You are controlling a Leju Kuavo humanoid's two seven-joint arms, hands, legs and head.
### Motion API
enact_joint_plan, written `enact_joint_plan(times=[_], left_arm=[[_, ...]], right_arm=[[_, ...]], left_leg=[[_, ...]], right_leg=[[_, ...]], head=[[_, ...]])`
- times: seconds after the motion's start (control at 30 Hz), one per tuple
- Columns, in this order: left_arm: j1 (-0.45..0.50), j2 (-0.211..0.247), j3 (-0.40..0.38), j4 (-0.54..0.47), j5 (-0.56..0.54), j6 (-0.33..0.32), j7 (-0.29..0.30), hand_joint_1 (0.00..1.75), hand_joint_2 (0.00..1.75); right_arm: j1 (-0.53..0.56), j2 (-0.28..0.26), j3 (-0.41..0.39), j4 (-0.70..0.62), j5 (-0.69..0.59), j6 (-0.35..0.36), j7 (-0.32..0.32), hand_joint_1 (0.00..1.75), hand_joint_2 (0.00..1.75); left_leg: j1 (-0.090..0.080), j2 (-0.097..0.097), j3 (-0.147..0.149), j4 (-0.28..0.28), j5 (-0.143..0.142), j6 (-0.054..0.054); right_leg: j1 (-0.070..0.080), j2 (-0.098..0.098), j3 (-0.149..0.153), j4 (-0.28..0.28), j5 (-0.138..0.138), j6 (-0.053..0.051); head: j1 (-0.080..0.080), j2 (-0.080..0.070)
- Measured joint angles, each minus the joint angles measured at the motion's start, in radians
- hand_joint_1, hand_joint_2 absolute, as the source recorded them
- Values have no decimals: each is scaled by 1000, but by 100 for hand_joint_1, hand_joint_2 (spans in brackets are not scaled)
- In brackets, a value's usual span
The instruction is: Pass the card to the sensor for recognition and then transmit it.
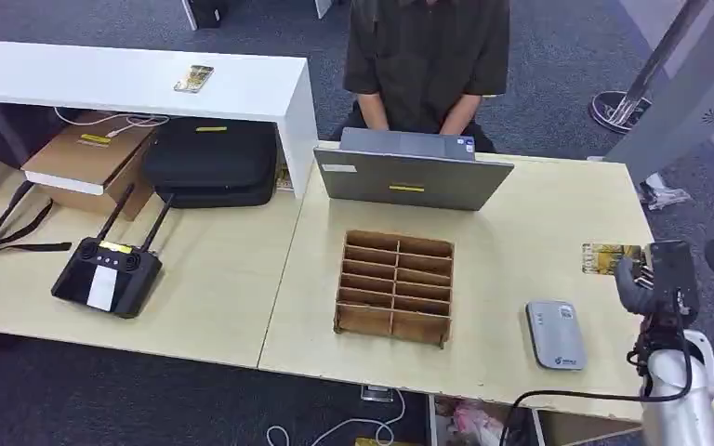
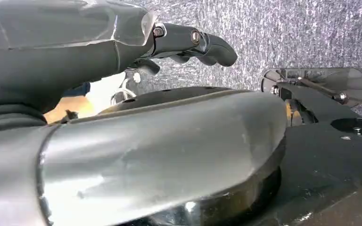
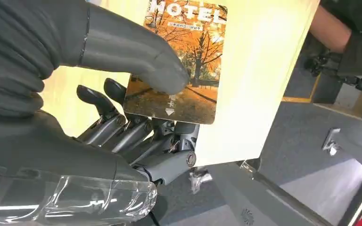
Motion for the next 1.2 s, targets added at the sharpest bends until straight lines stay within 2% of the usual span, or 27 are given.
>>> enact_joint_plan(times=[0.23, 0.5, 0.7, 0.93, 1.2], left_arm=[[1, 1, 1, 0, -11, -11, 1, 0, 0], [1, 4, 1, 0, -13, -13, 3, 0, 0], [4, 10, 1, 0, -21, -28, 21, 0, 0], [4, 16, 0, 0, -32, -43, 29, 0, 0], [4, 17, 0, 0, -37, -45, 29, 0, 0]], right_arm=[[92, 11, -40, -99, 1, 17, 33, 175, 175], [112, 18, -60, -121, 5, 37, 36, 175, 175], [93, 27, -50, -90, 67, 46, 52, 175, 175], [72, 30, -10, -5, 168, 58, 119, 175, 175], [85, 33, -5, 36, 193, 74, 122, 175, 175]], left_leg=[[0, 0, 0, 0, 0, 0], [0, 0, 0, 0, 0, 0], [0, 1, 0, 0, 0, 0], [0, 0, 0, 0, 0, 0], [0, 0, 0, 0, 0, 0]], right_leg=[[0, 0, 0, 0, 0, 0], [0, 0, 0, 0, 0, 0], [0, 1, 0, 0, 0, 0], [0, 0, 0, 0, 0, 0], [0, 0, 0, 0, 0, 0]], head=[[0, 0], [0, 0], [0, 0], [0, 0], [0, 0]])
